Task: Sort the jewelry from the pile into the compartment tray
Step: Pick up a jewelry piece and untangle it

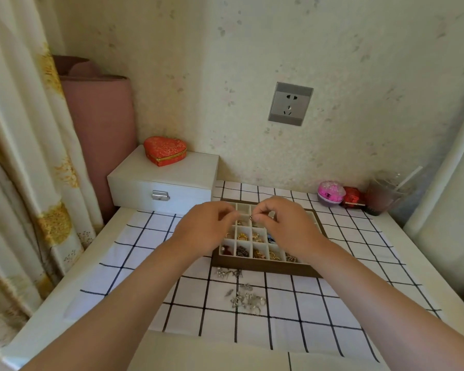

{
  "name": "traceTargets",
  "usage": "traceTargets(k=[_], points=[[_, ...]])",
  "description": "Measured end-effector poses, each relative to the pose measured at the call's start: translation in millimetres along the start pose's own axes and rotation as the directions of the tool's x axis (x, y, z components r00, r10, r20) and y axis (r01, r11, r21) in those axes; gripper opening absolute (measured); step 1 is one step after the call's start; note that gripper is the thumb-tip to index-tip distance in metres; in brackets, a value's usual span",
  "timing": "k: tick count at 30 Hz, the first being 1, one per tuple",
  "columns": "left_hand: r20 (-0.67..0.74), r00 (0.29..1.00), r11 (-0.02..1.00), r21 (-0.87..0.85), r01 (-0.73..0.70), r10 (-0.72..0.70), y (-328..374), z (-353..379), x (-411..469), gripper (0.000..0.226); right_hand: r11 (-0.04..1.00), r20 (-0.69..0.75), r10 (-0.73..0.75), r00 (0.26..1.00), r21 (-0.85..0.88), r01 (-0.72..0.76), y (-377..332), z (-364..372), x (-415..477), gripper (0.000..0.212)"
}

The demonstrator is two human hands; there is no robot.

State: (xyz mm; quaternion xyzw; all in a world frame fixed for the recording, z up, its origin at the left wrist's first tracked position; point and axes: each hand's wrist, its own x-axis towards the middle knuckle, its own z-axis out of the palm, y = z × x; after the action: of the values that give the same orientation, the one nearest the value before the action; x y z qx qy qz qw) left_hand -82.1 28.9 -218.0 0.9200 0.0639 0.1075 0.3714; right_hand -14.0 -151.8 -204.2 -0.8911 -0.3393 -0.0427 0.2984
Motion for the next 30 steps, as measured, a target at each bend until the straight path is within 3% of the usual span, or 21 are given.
traceTargets(k=[4,7,14,18,21,24,30], points=[[0.064,0.992,0.941,0.314,-0.125,0.111,-24,2,6,0.035,0.96,0.122,-0.008,0.992,-0.275,0.042,10,8,25,0.015],[0.135,0.98,0.925,0.332,-0.183,0.146,-29,12,8,0.052,0.898,0.207,-0.009,0.978,-0.429,0.099,13,17,37,0.021],[0.165,0.973,0.908,0.363,-0.212,0.161,-31,22,17,0.054,0.792,0.313,-0.066,0.948,-0.561,0.24,11,30,50,0.018],[0.162,0.971,0.895,0.385,-0.225,0.174,-35,25,21,0.053,0.808,0.348,-0.044,0.936,-0.539,0.238,15,33,51,0.018],[0.157,0.972,0.893,0.39,-0.225,0.177,-37,26,22,0.054,0.897,0.312,0.014,0.95,-0.423,0.126,20,27,52,0.022],[0.15,0.973,0.901,0.374,-0.221,0.177,-36,29,22,0.057,0.911,0.286,0.058,0.957,-0.407,0.066,24,21,49,0.027],[0.179,0.973,0.869,0.448,-0.212,0.145,-29,36,27,0.057,0.924,0.215,-0.01,0.976,-0.372,0.091,22,25,40,0.024]])
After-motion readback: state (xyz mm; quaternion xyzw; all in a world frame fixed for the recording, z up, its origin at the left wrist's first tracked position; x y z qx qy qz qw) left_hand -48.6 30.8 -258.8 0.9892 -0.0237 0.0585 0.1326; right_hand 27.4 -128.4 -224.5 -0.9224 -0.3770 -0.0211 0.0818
